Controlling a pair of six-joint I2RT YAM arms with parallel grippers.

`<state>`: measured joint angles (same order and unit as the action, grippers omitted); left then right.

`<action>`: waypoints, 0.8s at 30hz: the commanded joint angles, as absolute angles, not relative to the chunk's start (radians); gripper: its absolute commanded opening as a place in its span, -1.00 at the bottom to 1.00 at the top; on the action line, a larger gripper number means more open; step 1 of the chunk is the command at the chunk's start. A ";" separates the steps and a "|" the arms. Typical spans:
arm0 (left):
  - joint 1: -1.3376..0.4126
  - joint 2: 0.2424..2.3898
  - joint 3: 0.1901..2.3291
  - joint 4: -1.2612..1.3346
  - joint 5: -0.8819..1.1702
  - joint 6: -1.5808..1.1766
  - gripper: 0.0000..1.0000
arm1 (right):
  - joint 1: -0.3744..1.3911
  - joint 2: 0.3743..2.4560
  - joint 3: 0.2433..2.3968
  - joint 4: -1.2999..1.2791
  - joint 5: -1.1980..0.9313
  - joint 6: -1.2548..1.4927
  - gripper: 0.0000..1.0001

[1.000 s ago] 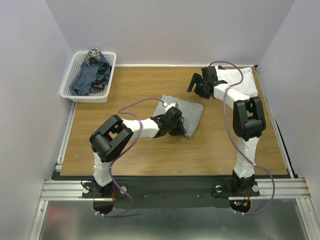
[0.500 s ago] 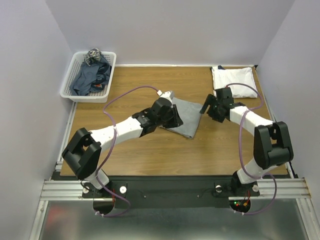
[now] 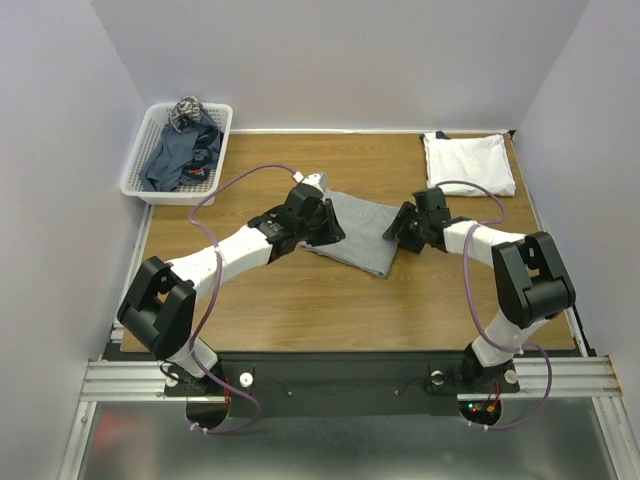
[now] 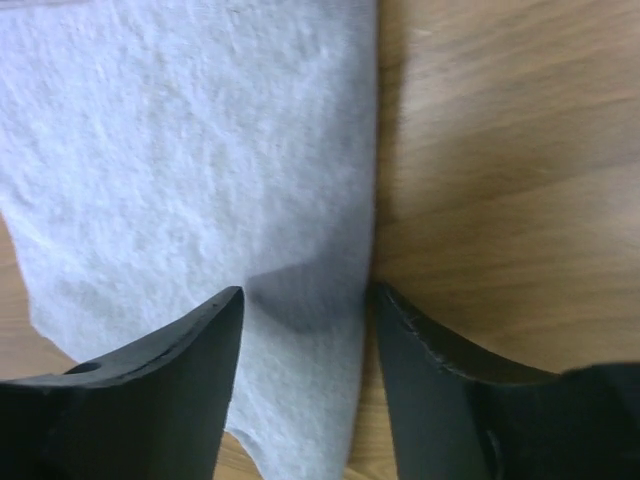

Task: Fold and stack the tank tops
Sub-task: Neatly place the folded tank top to the corner

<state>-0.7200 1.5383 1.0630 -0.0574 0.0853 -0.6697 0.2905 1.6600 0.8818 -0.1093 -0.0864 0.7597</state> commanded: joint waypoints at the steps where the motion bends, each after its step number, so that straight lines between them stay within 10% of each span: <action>1: -0.695 1.457 1.049 -0.046 0.109 -0.638 -0.32 | 0.307 1.755 0.887 -0.057 -0.061 0.795 0.13; 8: -0.651 1.401 1.026 -0.061 0.127 -0.620 -0.32 | 0.307 1.795 1.000 -0.097 0.131 0.672 -0.85; 24: -0.557 1.419 1.071 -0.094 0.219 -0.528 -0.32 | 0.290 2.034 1.615 -0.287 0.594 0.108 -0.99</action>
